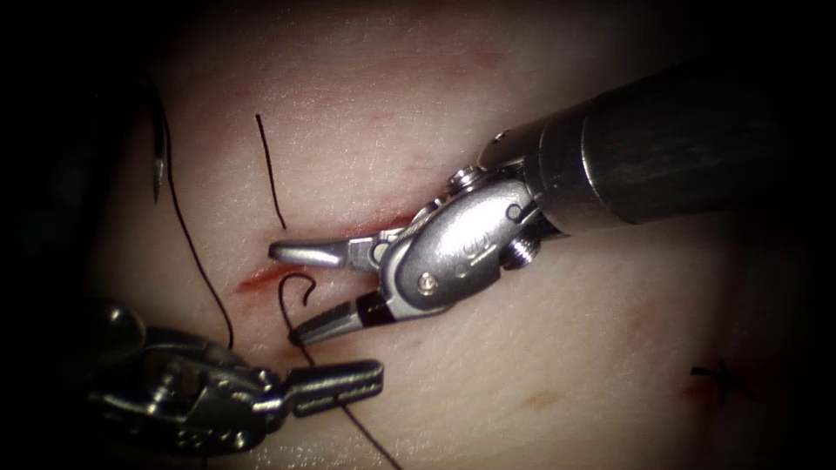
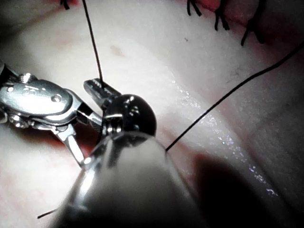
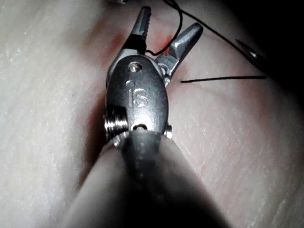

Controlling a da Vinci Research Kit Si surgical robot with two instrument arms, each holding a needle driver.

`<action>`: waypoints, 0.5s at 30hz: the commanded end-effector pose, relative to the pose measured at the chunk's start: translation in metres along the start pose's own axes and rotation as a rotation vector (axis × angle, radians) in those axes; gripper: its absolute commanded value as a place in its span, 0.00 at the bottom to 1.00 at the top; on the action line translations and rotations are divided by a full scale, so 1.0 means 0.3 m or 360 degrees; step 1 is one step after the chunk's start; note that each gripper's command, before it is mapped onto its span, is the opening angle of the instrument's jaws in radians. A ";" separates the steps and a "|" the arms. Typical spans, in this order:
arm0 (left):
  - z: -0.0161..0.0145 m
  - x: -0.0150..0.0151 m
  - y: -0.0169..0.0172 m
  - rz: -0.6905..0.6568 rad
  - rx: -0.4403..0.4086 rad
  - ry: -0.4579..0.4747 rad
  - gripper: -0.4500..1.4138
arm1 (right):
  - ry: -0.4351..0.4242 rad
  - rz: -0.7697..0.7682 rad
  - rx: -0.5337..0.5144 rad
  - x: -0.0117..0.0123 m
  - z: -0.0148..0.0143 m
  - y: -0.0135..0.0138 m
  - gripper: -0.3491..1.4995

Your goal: Wound Closure

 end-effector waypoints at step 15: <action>-0.002 -0.003 0.001 -0.0087 -0.0025 0.0092 0.00 | 0.0056 -0.0012 -0.0018 0.0010 0.0095 -0.0003 0.71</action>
